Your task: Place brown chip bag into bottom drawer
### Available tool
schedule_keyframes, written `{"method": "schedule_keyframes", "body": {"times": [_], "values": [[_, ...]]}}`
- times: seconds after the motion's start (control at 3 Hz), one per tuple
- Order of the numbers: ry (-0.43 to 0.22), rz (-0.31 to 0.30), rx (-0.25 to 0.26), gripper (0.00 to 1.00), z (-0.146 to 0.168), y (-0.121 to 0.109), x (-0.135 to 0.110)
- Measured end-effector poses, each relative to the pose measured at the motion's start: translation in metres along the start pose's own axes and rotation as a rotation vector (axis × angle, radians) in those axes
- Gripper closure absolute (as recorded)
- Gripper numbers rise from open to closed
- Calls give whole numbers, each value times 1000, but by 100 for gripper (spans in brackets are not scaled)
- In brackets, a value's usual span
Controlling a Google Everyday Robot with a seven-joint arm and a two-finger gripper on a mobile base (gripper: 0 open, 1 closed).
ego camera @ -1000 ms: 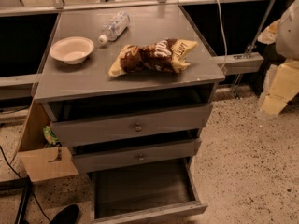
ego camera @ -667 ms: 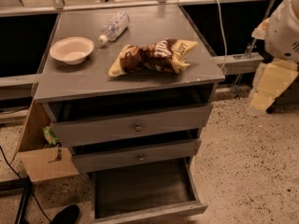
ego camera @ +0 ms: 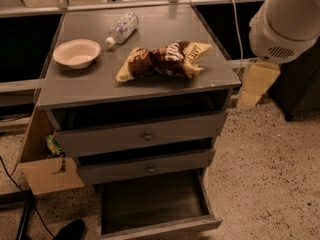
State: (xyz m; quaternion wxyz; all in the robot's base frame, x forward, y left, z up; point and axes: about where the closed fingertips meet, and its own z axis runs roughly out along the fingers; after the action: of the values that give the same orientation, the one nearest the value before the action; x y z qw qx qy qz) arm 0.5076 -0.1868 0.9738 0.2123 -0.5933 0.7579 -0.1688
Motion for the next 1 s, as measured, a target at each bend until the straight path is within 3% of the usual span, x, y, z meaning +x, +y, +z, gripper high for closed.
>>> {"method": "schedule_keyframes", "body": {"times": [0.33,1.0], "values": [[13,-29,65,0,11,-12,-19],[0,-69,111,0,39,-29,-58]]}}
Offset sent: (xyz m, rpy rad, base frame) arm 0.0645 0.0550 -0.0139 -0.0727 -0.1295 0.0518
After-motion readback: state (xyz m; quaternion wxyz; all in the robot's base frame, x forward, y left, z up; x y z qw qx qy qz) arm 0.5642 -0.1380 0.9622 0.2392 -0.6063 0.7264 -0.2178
